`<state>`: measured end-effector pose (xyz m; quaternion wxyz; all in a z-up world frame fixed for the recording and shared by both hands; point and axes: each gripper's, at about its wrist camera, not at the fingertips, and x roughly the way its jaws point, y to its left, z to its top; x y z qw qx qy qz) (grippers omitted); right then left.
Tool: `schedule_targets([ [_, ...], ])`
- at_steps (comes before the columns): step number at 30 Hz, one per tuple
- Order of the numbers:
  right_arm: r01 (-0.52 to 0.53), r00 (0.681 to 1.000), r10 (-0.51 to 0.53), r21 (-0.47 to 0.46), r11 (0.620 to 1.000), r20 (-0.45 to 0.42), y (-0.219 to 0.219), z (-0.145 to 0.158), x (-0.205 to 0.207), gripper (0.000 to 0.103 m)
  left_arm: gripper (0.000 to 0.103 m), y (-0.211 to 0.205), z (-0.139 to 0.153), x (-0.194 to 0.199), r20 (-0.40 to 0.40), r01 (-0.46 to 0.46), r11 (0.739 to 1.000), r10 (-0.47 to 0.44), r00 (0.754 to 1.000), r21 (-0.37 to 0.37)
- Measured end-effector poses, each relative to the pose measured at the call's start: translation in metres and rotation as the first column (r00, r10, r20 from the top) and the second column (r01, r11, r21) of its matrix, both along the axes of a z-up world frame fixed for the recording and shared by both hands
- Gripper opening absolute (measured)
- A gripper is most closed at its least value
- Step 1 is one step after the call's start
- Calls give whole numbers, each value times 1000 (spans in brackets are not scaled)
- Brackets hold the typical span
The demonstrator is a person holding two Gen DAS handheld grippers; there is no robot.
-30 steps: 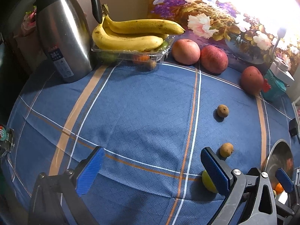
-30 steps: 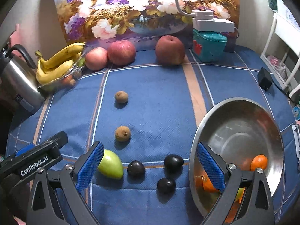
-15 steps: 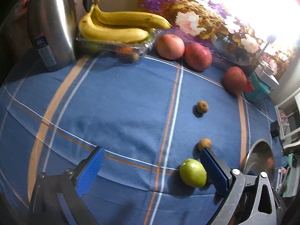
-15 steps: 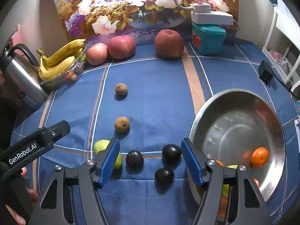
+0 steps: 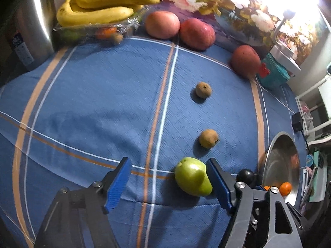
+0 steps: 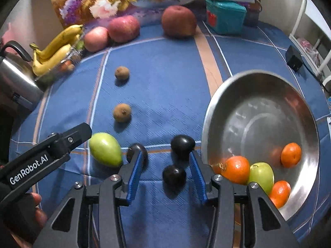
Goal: Organize fruits
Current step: 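Close the left tool around the green pear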
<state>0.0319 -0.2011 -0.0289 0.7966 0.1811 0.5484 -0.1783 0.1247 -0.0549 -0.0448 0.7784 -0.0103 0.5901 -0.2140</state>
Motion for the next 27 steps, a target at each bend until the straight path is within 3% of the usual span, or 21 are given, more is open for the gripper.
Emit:
schedule_targets([
  [5, 3, 999, -3, -11, 1000, -39, 0, -5, 0, 43, 74, -8, -3, -2, -2, 25, 1000, -25, 1000, 6],
  [15, -27, 995, 19, -73, 997, -100, 12, -9, 7, 43, 74, -26, -11, -4, -7, 68, 997, -68, 998, 25],
  [27, -54, 992, 41, -104, 993, -121, 27, -15, 11, 42, 55, -39, -15, -10, -18, 101, 995, -101, 995, 25],
])
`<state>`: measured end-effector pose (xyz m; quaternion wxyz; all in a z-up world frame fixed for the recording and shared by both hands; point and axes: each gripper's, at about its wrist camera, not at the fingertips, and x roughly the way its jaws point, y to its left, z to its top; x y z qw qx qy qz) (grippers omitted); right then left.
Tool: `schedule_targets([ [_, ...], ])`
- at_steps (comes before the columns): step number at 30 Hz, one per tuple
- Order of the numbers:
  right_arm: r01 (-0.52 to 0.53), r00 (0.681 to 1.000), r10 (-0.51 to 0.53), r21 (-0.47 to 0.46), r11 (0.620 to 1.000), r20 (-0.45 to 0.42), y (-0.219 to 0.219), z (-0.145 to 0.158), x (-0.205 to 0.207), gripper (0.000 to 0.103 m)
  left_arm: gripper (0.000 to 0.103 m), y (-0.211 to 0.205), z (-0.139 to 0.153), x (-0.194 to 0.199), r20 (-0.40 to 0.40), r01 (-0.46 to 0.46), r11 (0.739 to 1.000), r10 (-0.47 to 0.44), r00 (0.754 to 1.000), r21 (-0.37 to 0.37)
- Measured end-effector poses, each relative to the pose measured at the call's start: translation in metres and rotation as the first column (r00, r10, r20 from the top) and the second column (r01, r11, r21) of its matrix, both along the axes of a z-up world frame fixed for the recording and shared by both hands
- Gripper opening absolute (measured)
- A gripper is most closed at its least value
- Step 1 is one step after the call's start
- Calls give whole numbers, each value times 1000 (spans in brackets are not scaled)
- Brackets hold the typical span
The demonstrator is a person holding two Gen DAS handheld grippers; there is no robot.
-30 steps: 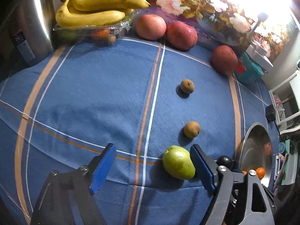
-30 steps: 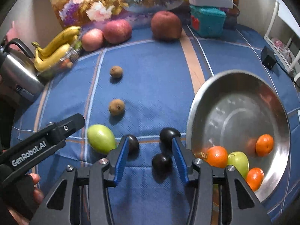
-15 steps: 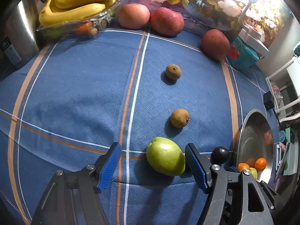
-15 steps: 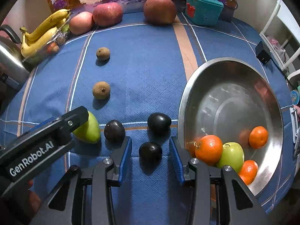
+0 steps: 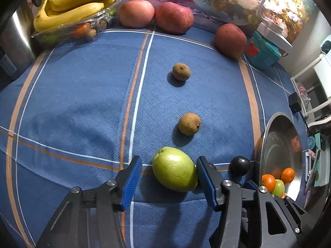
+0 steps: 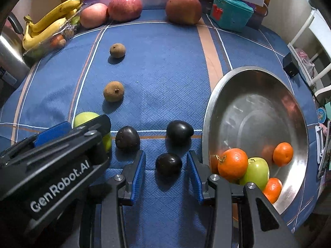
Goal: Organize fruits
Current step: 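Close the left tool around the green pear, then close the right tool on a dark plum while the left tool holds the pear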
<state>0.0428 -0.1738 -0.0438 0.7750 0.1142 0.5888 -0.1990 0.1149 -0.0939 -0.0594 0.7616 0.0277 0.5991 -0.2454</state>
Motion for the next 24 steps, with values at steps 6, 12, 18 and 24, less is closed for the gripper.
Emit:
schedule_targets([
  [6, 17, 1000, -17, 5, 1000, 9, 1, 1, -1, 37, 47, -4, 0, -1, -13, 7, 1000, -7, 1000, -17],
  [12, 19, 1000, -19, 18, 1000, 10, -8, -1, -2, 34, 47, 4, 2, 0, -26, -6, 1000, 5, 1000, -28],
  [18, 19, 1000, -19, 32, 999, -1, -12, -7, 1, 32, 47, 24, 10, 6, -10, -50, 998, 50, 999, -24],
  [24, 21, 1000, -21, 34, 999, -11, -12, -14, -1, 30, 47, 40, 17, 11, -6, -88, 995, 88, 996, -42],
])
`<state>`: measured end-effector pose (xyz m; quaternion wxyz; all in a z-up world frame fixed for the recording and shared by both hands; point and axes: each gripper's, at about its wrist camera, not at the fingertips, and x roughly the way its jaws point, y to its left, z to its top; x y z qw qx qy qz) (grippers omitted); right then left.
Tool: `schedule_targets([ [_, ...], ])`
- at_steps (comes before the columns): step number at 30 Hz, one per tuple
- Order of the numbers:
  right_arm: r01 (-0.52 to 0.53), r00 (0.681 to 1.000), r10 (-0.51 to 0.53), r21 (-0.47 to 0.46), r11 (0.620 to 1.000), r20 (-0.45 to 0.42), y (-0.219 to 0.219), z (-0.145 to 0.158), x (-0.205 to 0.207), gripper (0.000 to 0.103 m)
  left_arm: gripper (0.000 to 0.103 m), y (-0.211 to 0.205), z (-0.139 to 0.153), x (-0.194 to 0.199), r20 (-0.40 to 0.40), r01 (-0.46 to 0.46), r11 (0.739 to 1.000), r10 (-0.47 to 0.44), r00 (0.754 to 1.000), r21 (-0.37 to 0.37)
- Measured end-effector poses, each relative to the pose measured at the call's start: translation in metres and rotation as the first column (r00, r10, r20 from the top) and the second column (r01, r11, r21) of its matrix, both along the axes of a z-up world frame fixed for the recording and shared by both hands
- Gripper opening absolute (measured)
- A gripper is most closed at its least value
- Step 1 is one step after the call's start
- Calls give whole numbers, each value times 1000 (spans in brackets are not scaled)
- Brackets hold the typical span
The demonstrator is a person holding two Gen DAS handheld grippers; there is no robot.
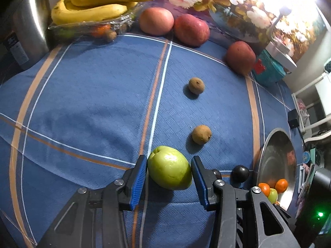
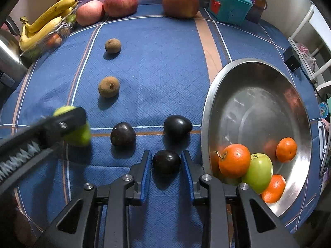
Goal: Organize fruits
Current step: 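Close the right tool on a dark plum while the left tool holds the pear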
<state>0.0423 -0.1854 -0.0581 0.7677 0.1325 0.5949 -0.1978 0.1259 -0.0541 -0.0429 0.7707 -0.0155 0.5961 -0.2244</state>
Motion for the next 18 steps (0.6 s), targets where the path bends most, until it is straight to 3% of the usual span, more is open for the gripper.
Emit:
schedule_targets([
  [7, 7, 1000, -7, 12, 1000, 21, -3, 0, -4, 28, 47, 10, 7, 1, 11, -30, 999, 30, 999, -14],
  [18, 22, 985, -30, 49, 999, 171, -11, 48, -13, 28, 47, 17, 31, 4, 64, -59, 997, 62, 996, -44],
])
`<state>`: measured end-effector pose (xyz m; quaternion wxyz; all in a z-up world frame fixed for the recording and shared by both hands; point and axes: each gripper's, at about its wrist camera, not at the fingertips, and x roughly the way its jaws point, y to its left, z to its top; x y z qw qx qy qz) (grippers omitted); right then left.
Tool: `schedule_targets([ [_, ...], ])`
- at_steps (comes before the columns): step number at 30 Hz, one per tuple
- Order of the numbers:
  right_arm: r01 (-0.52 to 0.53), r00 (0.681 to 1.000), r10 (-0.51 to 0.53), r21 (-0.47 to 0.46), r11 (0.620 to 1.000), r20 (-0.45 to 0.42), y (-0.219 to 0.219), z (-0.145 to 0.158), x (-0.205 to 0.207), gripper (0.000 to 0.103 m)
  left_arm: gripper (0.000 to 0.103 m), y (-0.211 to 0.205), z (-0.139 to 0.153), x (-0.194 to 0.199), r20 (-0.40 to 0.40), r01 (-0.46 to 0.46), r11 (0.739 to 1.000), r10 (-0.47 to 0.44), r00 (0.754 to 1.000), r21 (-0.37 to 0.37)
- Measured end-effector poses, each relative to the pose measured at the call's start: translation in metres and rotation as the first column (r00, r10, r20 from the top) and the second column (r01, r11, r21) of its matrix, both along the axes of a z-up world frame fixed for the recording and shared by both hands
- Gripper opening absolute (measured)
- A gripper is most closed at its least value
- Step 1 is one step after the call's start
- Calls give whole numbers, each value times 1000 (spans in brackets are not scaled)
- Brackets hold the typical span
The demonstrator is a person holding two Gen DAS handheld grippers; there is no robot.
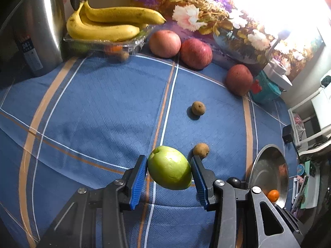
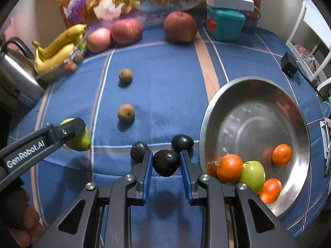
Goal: Organize fruits
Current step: 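Close the right tool on a dark plum while the left tool holds the pear, then carry both fruits over the plate and open the left tool to drop the pear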
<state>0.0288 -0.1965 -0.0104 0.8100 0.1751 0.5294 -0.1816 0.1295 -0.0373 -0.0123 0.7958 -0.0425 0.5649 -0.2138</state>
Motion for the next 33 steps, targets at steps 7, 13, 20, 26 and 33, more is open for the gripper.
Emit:
schedule_targets([
  [7, 21, 999, -20, -6, 1000, 25, -7, 17, -4, 28, 47, 0, 3, 0, -3, -3, 1000, 3, 1000, -14],
  [13, 41, 999, -41, -5, 999, 29, -18, 17, -2, 28, 47, -6, 5, 0, 8, 9, 1000, -9, 1000, 5],
  [20, 84, 996, -84, 3, 996, 30, -39, 17, -8, 28, 47, -22, 1, -4, 8, 34, 999, -34, 999, 41],
  [26, 132, 991, -133, 18, 991, 31, -59, 16, -13, 28, 47, -49, 3, -13, 25, 94, 994, -95, 995, 64],
  [33, 200, 980, -200, 7, 980, 19, -86, 14, -25, 28, 47, -87, 5, -30, 46, 177, 979, -182, 982, 98],
])
